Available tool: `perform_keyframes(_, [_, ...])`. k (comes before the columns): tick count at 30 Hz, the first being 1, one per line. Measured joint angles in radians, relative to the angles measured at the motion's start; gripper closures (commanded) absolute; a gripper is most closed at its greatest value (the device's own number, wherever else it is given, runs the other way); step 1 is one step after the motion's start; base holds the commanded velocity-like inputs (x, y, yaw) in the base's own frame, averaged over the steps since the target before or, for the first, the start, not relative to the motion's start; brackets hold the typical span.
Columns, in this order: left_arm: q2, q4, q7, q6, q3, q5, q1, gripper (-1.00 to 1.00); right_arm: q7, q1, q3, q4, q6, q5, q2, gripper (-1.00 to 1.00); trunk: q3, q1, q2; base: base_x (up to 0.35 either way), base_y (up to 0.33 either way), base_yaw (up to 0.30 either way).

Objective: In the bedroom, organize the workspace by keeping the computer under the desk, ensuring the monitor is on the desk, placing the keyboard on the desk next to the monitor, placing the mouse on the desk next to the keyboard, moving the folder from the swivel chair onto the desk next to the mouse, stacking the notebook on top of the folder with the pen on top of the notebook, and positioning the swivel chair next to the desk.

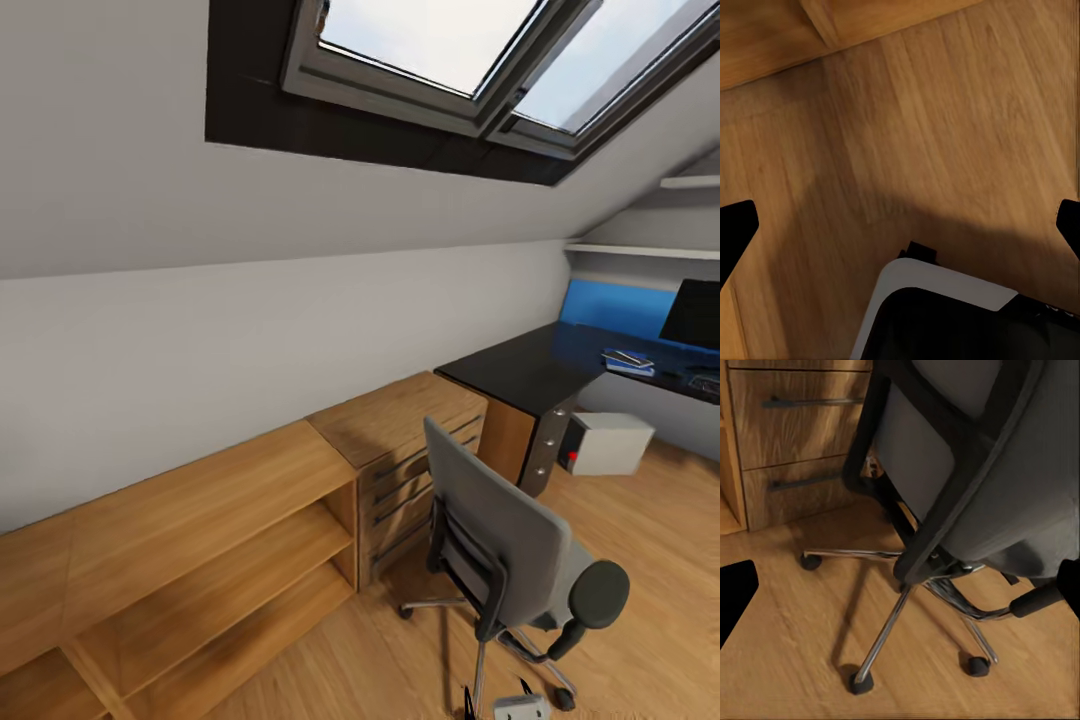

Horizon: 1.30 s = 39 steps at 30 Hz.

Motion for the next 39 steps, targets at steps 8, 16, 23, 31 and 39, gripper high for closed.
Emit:
perform_keyframes(8, [0.0,0.0,0.0,0.0,0.0,0.0,0.0,-1.0,0.001,0.0,0.0,0.0,0.0,0.0,0.0,-1.0,0.002,0.0,0.0,0.0,0.0,-0.28])
perform_keyframes(16, [0.0,0.0,0.0,0.0,0.0,0.0,0.0,-1.0,0.001,0.0,0.0,0.0,0.0,0.0,0.0,-1.0,0.005,0.0,0.0,0.0,0.0,-0.28])
perform_keyframes(23, [0.0,0.0,0.0,0.0,0.0,0.0,0.0,-1.0,0.002,0.0,0.0,0.0,0.001,0.0,0.0,-1.0,0.007,0.0,0.0,0.086,0.057,-0.28])
perform_keyframes(31, [0.0,0.0,0.0,0.0,0.0,0.0,0.0,-1.0,0.002,0.0,0.0,0.0,0.001,0.0,0.0,-1.0,0.01,0.0,0.0,0.239,0.175,-0.281])
perform_keyframes(39, [0.0,0.0,0.0,0.0,0.001,0.0,0.0,-1.0,-0.001,0.0,-0.008,0.0,0.001,-0.003,0.0,-1.0,0.01,0.0,0.0,0.123,0.066,-0.289])
